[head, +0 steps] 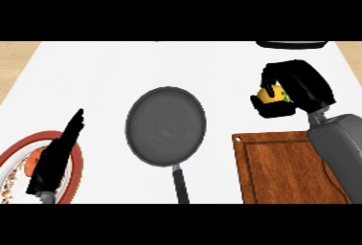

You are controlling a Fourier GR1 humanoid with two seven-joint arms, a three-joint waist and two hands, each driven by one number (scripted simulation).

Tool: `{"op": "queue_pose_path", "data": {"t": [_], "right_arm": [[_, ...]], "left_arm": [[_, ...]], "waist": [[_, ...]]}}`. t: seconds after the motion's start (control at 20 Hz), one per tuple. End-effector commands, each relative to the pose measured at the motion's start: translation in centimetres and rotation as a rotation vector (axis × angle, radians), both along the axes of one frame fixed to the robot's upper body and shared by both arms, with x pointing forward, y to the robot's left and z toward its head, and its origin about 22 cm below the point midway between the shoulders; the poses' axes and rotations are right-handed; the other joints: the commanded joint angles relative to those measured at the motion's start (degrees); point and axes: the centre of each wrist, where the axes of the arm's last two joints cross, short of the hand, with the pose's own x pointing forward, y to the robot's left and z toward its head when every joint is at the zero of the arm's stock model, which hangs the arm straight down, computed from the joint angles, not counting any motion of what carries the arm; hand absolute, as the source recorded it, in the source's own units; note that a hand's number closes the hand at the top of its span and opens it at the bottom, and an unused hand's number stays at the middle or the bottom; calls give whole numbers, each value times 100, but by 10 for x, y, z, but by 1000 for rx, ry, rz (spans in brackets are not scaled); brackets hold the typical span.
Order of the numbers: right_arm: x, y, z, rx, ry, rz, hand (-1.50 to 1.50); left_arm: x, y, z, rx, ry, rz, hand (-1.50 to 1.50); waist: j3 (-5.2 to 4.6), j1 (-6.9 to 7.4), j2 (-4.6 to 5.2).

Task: Pick the lemon from the cutting board and place it in the pan

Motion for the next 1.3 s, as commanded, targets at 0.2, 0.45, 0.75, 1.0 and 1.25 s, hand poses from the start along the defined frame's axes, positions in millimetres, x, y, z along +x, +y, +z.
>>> {"op": "queue_pose_path", "data": {"t": [0.2, 0.45, 0.75, 1.0, 1.25], "right_arm": [[19, 86, 38, 154, -91, 182, 150], [29, 138, 16, 223, 32, 227, 150], [41, 191, 1, 254, 139, 254, 150], [37, 209, -39, 207, 193, 220, 150], [39, 213, -61, 80, 230, 215, 150]], "left_arm": [[-15, 0, -9, 7, 1, 3, 0], [9, 9, 7, 4, 14, 6, 0], [10, -23, -5, 3, -13, -3, 0], [15, 1, 1, 22, 6, -42, 0], [19, -12, 8, 8, -13, -82, 0]], "waist": [[-11, 12, -13], [-10, -14, 2], [-11, 24, 20], [-12, 222, 55], [-12, 472, 103]]}}
